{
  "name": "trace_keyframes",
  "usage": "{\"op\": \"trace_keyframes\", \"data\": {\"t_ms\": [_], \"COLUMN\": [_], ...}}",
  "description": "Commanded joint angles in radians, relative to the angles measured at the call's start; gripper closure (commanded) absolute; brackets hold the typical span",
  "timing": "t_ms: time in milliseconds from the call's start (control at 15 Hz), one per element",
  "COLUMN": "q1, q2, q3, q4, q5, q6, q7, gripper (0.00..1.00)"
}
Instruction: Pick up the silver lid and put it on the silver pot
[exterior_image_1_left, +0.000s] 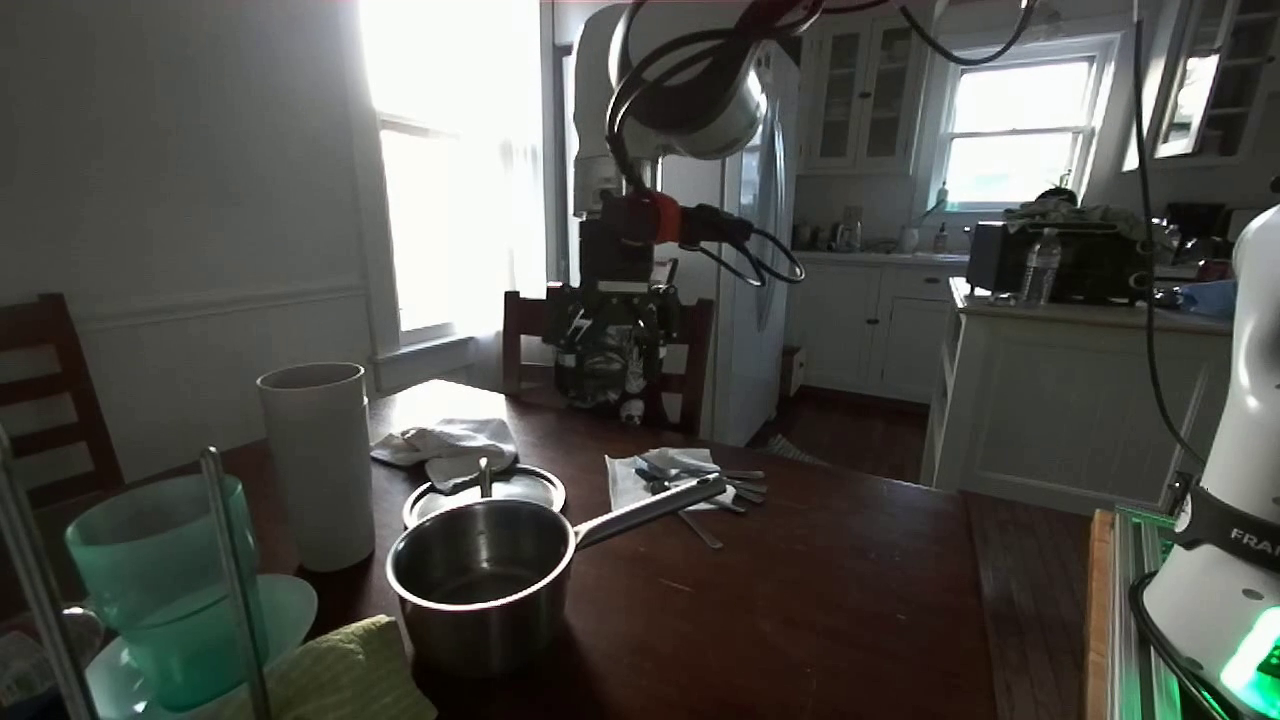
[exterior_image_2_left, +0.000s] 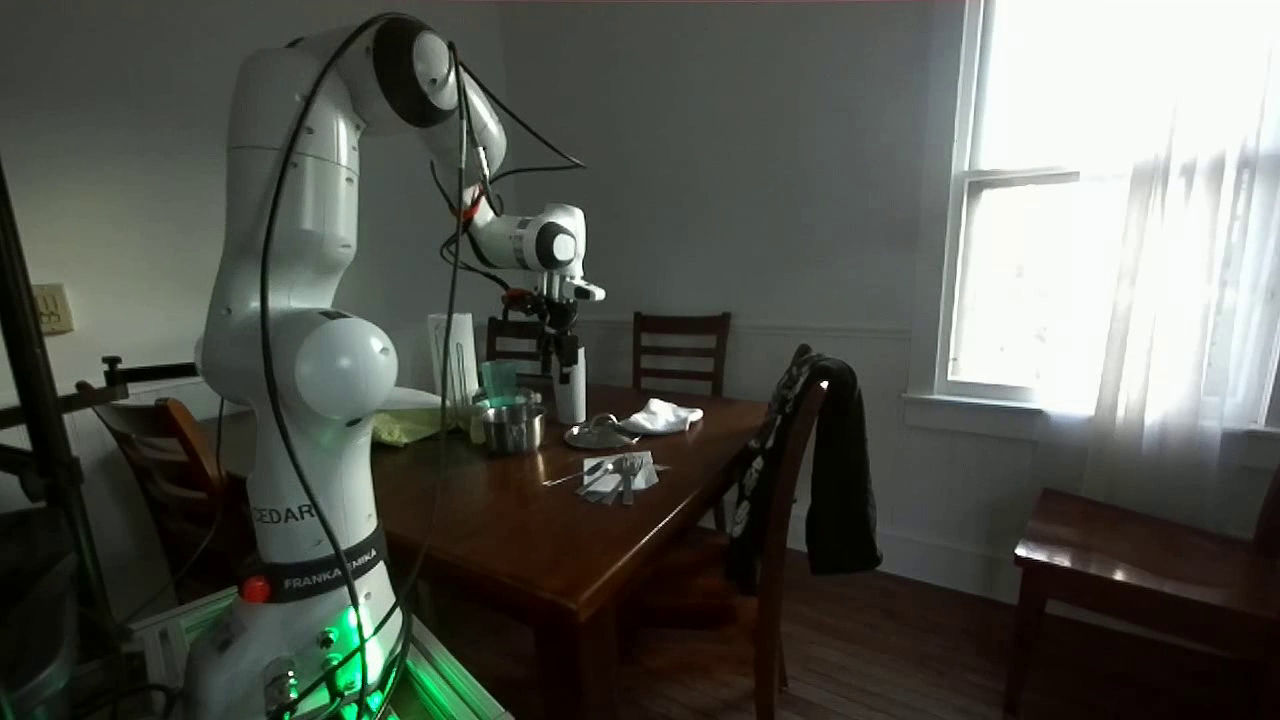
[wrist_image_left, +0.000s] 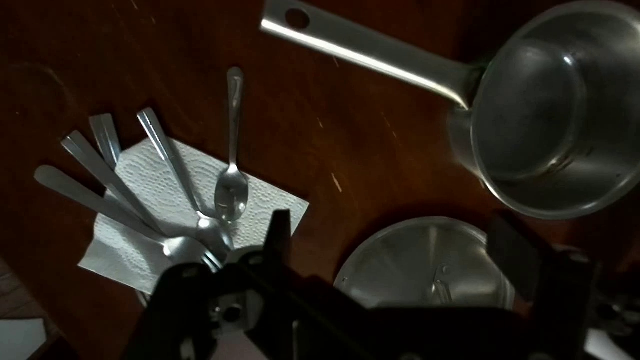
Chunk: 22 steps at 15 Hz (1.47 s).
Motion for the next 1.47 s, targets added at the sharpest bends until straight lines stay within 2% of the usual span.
{"op": "trace_keyframes", "data": {"t_ms": [0,600,933,1133,1400], "q1": [0.020,0.024,0.075,0.124,0.171], "q2": [0.025,0.082,0.208,0.287,0.380], "q3": [-0.018,-0.015,-0.032,-0.075,-0.125], "q4": [0.028,0.087,0.181,0.248,0.342], "q5": [-0.003,0.011,-0.026,-0.085,-0.124], "q6": [-0.003,-0.011,0.038,0.101,0.130], "q7": [-0.005,-0.022,0.087,0.177,0.247], "gripper": [0.00,0.00,0.00,0.00,0.00]}}
